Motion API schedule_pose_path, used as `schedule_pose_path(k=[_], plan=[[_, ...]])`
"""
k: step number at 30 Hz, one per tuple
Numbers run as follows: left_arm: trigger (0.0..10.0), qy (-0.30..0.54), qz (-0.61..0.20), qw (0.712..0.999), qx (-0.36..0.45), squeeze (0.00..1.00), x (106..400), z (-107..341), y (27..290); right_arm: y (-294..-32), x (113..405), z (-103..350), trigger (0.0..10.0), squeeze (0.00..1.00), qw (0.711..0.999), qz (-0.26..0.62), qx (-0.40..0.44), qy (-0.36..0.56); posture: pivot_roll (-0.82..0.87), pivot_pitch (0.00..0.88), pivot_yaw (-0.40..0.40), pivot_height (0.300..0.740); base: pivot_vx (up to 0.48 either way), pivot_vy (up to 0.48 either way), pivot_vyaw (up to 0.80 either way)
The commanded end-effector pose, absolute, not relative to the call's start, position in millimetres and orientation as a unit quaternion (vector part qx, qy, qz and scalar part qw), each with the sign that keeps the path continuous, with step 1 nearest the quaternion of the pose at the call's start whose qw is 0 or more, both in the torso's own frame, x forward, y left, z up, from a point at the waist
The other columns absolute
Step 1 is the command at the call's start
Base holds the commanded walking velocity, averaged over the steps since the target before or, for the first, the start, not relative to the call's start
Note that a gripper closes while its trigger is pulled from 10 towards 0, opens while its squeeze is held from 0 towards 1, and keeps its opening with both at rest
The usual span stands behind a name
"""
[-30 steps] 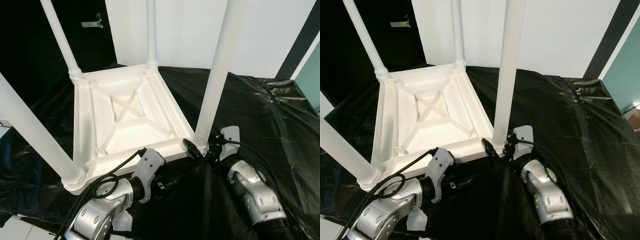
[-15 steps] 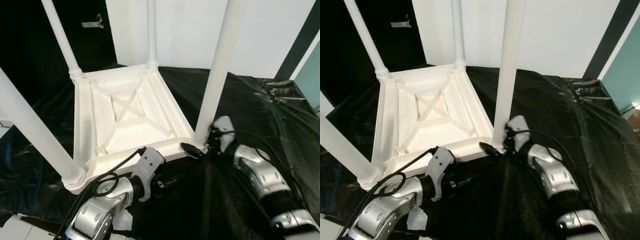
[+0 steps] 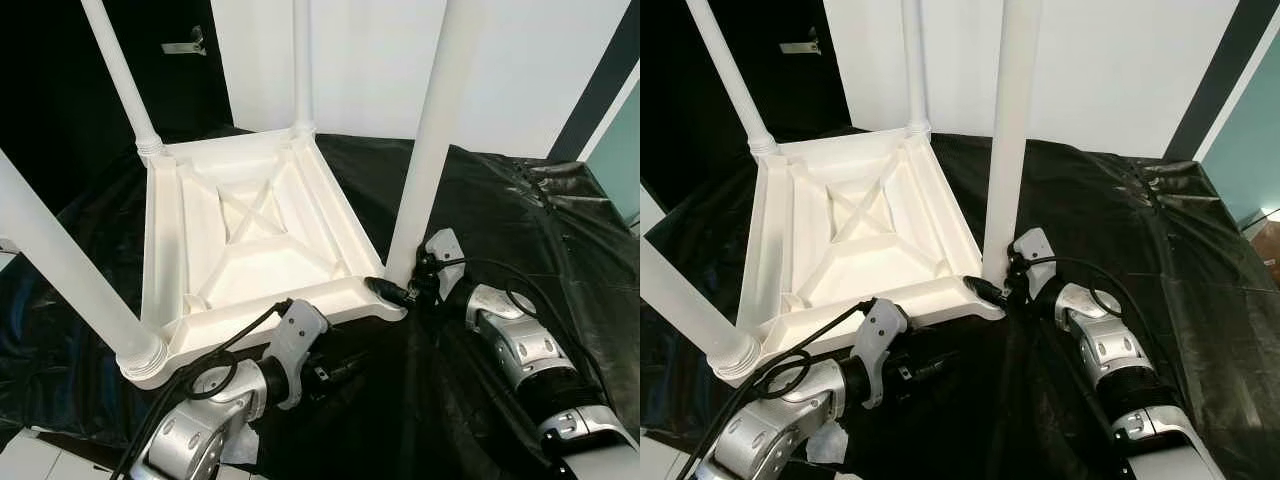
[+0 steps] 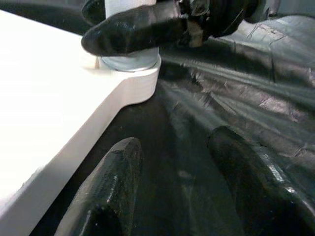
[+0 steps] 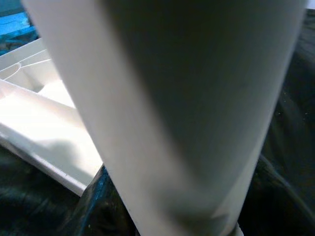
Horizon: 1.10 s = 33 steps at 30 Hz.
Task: Building children table
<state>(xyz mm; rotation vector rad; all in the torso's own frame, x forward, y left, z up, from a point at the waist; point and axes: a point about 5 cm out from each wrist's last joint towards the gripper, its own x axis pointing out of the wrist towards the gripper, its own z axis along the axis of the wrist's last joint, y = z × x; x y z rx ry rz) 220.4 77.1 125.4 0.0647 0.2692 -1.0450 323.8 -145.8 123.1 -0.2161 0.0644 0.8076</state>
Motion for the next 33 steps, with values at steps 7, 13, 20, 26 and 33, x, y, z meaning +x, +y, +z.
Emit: schedule_pose_path(k=[7, 13, 20, 26, 33], plan=[[10.0, 0.133, -0.497, 0.857, 0.026, 0.00, 217, 123, 77, -160, 316, 94, 0.0, 0.00, 0.970, 0.209, -0.061, 0.112, 0.03, 0.000, -0.055, 0.740, 0.000, 0.000, 0.00], [10.0, 0.134, -0.501, 0.855, 0.026, 0.00, 218, 124, 77, -151, 305, 89, 0.0, 0.00, 0.990, 0.071, -0.050, 0.109, 0.02, 0.000, -0.039, 0.740, 0.000, 0.000, 0.00], [10.0, 0.135, -0.507, 0.851, 0.029, 0.00, 220, 124, 77, -122, 290, 97, 0.0, 0.00, 0.996, -0.033, 0.000, 0.084, 0.01, 0.000, -0.030, 0.740, 0.000, 0.000, 0.00], [10.0, 0.135, -0.507, 0.851, 0.028, 0.00, 220, 125, 76, -131, 297, 108, 0.0, 0.00, 0.998, -0.032, 0.021, 0.053, 0.01, 0.000, -0.030, 0.740, 0.000, 0.000, 0.00], [10.0, 0.135, -0.503, 0.853, 0.030, 0.00, 221, 125, 76, -133, 302, 117, 10.0, 0.00, 1.000, -0.016, -0.004, 0.026, 0.02, 0.000, -0.039, 0.740, 0.000, 0.000, 0.00]])
